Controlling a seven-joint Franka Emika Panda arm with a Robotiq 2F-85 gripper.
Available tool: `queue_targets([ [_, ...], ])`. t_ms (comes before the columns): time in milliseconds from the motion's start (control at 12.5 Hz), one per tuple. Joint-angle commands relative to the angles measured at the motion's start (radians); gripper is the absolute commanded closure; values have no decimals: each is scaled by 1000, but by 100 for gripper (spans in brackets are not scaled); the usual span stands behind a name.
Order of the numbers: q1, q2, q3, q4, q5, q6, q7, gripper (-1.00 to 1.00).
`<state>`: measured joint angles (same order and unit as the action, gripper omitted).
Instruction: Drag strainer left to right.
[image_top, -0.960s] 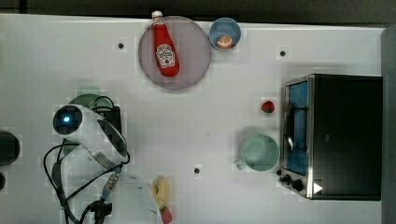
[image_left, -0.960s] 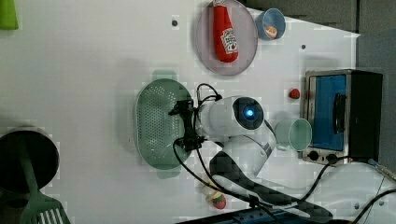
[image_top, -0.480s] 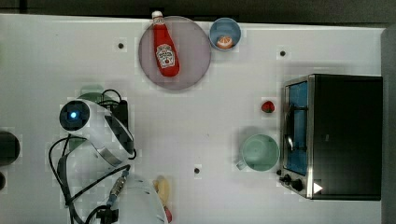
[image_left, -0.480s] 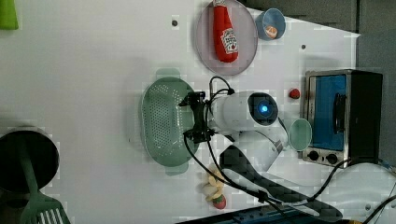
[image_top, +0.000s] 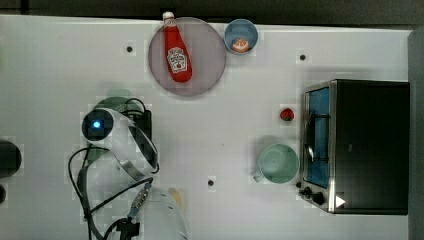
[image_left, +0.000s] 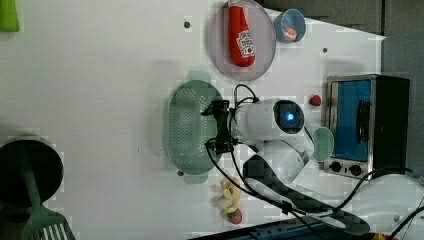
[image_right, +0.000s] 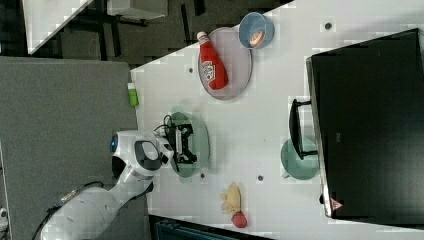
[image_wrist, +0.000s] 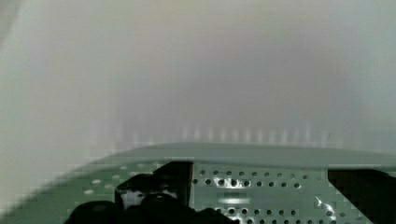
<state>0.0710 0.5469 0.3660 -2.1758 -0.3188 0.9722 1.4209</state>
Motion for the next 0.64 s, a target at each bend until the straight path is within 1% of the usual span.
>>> queue_targets([
  [80, -55, -58, 0, -18, 16, -14, -18, -100],
  [640, -110, -106, -40, -87, 16, -3, -137, -100],
])
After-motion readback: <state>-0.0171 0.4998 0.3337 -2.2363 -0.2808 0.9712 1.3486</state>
